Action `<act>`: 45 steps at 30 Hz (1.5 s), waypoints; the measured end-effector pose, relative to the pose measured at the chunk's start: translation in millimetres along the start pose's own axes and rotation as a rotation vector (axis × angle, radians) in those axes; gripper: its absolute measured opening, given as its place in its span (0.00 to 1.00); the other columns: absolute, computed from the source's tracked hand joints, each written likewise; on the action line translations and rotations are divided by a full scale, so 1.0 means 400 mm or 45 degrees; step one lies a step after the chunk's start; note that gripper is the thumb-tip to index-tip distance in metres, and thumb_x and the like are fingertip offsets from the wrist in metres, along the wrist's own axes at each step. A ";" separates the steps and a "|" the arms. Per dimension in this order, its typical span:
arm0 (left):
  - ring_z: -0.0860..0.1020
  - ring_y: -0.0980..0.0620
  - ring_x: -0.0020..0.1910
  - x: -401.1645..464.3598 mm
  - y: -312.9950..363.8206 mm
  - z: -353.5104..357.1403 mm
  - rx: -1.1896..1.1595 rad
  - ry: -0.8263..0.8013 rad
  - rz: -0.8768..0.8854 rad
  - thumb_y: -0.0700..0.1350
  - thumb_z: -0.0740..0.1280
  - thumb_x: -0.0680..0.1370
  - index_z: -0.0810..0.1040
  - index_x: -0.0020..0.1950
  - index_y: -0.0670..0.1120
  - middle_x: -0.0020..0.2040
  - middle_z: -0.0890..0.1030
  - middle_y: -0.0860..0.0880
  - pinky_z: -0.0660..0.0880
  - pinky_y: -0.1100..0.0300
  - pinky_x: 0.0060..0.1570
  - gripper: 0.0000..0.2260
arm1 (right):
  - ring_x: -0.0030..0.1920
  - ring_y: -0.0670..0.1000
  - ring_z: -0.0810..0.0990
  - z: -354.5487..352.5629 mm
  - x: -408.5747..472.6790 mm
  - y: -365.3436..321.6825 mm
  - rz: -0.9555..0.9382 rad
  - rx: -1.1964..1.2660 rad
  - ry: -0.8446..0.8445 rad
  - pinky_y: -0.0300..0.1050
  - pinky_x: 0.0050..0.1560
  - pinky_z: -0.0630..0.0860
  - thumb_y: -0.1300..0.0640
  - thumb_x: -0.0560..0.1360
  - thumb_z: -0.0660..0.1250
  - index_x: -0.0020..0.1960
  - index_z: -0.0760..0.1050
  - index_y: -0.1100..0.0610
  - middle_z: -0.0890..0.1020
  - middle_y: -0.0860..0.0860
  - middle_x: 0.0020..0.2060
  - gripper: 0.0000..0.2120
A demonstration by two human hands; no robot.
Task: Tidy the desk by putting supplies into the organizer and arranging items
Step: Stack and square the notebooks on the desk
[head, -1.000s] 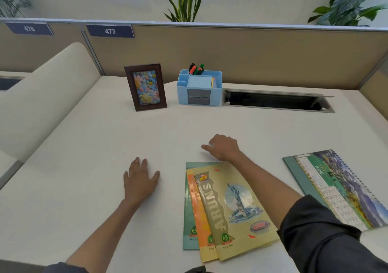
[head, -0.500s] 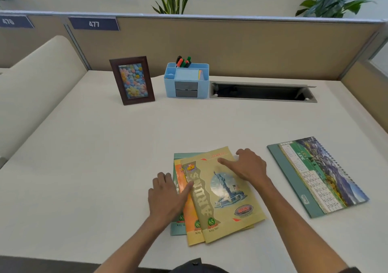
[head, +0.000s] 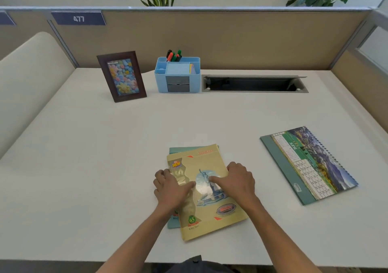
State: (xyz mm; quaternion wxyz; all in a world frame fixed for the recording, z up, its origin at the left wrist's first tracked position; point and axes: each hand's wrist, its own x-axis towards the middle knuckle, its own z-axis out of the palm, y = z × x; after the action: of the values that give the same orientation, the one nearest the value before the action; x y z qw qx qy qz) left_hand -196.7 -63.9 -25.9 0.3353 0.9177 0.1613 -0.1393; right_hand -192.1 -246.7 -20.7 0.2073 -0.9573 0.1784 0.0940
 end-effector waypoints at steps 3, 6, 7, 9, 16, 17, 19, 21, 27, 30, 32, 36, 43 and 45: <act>0.61 0.43 0.68 0.008 0.014 -0.002 -0.208 0.025 -0.098 0.49 0.74 0.69 0.60 0.69 0.41 0.67 0.62 0.44 0.65 0.48 0.65 0.35 | 0.45 0.53 0.79 0.016 -0.005 -0.011 0.016 0.100 -0.014 0.45 0.41 0.73 0.34 0.63 0.72 0.50 0.73 0.56 0.78 0.50 0.46 0.29; 0.67 0.43 0.62 0.022 0.011 -0.010 -0.434 0.072 -0.155 0.40 0.72 0.68 0.65 0.63 0.43 0.61 0.69 0.45 0.70 0.46 0.61 0.27 | 0.46 0.52 0.79 0.024 -0.001 -0.006 0.046 0.210 -0.051 0.45 0.41 0.72 0.34 0.60 0.73 0.51 0.73 0.55 0.79 0.49 0.47 0.31; 0.69 0.43 0.60 0.025 0.009 -0.012 -0.521 0.049 -0.171 0.39 0.70 0.67 0.65 0.60 0.45 0.58 0.72 0.45 0.73 0.46 0.58 0.24 | 0.46 0.51 0.79 0.024 0.000 -0.003 0.053 0.232 -0.060 0.45 0.41 0.73 0.33 0.59 0.73 0.52 0.73 0.55 0.80 0.49 0.47 0.32; 0.75 0.43 0.55 0.024 0.007 -0.016 -0.736 -0.039 -0.202 0.36 0.67 0.68 0.65 0.59 0.47 0.53 0.75 0.45 0.78 0.48 0.49 0.22 | 0.49 0.52 0.80 0.023 0.004 -0.002 0.075 0.286 -0.089 0.45 0.43 0.73 0.34 0.59 0.74 0.55 0.72 0.55 0.79 0.49 0.50 0.34; 0.81 0.42 0.41 0.019 0.038 -0.060 -1.166 -0.119 -0.059 0.30 0.66 0.73 0.72 0.54 0.46 0.49 0.80 0.40 0.81 0.49 0.38 0.15 | 0.47 0.48 0.79 -0.040 0.012 -0.021 0.068 0.797 -0.153 0.45 0.45 0.77 0.49 0.66 0.78 0.58 0.63 0.54 0.77 0.49 0.51 0.30; 0.81 0.43 0.44 0.021 0.049 -0.072 -1.175 -0.114 0.015 0.31 0.67 0.73 0.72 0.54 0.47 0.50 0.81 0.41 0.81 0.48 0.41 0.15 | 0.47 0.45 0.77 -0.059 0.013 -0.028 0.046 0.853 -0.134 0.41 0.42 0.75 0.50 0.67 0.78 0.59 0.62 0.54 0.76 0.48 0.51 0.30; 0.82 0.45 0.46 0.026 0.072 -0.099 -1.216 -0.133 0.151 0.31 0.67 0.74 0.72 0.56 0.47 0.50 0.82 0.43 0.81 0.48 0.43 0.16 | 0.46 0.39 0.74 -0.095 0.020 -0.043 -0.008 0.965 -0.093 0.35 0.39 0.70 0.52 0.68 0.78 0.60 0.61 0.54 0.73 0.47 0.51 0.30; 0.83 0.48 0.45 0.032 0.094 -0.132 -1.263 -0.188 0.251 0.31 0.67 0.75 0.73 0.58 0.47 0.48 0.83 0.45 0.80 0.52 0.42 0.17 | 0.47 0.38 0.74 -0.124 0.030 -0.052 -0.067 1.100 -0.108 0.32 0.38 0.71 0.55 0.69 0.78 0.62 0.61 0.56 0.73 0.47 0.53 0.31; 0.83 0.48 0.49 0.063 0.141 -0.206 -1.250 -0.245 0.480 0.29 0.65 0.76 0.74 0.60 0.47 0.50 0.84 0.47 0.80 0.53 0.44 0.18 | 0.47 0.46 0.85 -0.172 0.049 -0.075 -0.292 1.368 -0.107 0.39 0.40 0.81 0.61 0.71 0.75 0.64 0.58 0.53 0.82 0.50 0.53 0.31; 0.82 0.47 0.53 0.076 0.153 -0.220 -1.219 -0.213 0.586 0.28 0.63 0.76 0.74 0.60 0.49 0.53 0.83 0.47 0.80 0.51 0.50 0.19 | 0.52 0.48 0.84 -0.163 0.052 -0.092 -0.427 1.297 0.082 0.44 0.46 0.83 0.62 0.71 0.75 0.65 0.67 0.52 0.83 0.49 0.54 0.27; 0.81 0.48 0.55 0.077 0.154 -0.223 -1.192 -0.196 0.646 0.29 0.63 0.76 0.73 0.61 0.50 0.55 0.82 0.48 0.80 0.51 0.50 0.20 | 0.50 0.45 0.83 -0.153 0.050 -0.100 -0.458 1.295 0.188 0.40 0.46 0.81 0.62 0.71 0.75 0.63 0.73 0.53 0.83 0.47 0.52 0.23; 0.80 0.50 0.57 0.080 0.149 -0.218 -1.143 -0.178 0.691 0.28 0.61 0.76 0.71 0.63 0.53 0.57 0.80 0.51 0.79 0.54 0.51 0.23 | 0.50 0.42 0.83 -0.143 0.041 -0.108 -0.465 1.348 0.247 0.36 0.43 0.80 0.60 0.71 0.75 0.62 0.75 0.52 0.83 0.46 0.51 0.21; 0.78 0.59 0.55 0.089 0.130 -0.195 -1.008 -0.140 0.741 0.29 0.62 0.76 0.66 0.62 0.56 0.59 0.77 0.50 0.79 0.60 0.49 0.25 | 0.51 0.37 0.79 -0.132 0.031 -0.089 -0.515 1.269 0.226 0.29 0.42 0.76 0.59 0.73 0.74 0.62 0.71 0.49 0.81 0.40 0.52 0.21; 0.77 0.55 0.58 0.097 0.106 -0.178 -0.919 -0.125 0.742 0.37 0.64 0.76 0.68 0.63 0.59 0.60 0.77 0.54 0.78 0.54 0.55 0.22 | 0.51 0.37 0.79 -0.117 0.033 -0.070 -0.506 1.209 0.208 0.29 0.43 0.76 0.57 0.74 0.74 0.61 0.72 0.46 0.82 0.39 0.52 0.20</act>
State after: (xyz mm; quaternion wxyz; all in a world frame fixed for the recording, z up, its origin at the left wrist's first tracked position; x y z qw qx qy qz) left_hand -134.3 -39.7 36.7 0.6656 0.7417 -0.0811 -0.0174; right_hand -164.3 -247.2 27.8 0.6178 -0.7774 0.0320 -0.1134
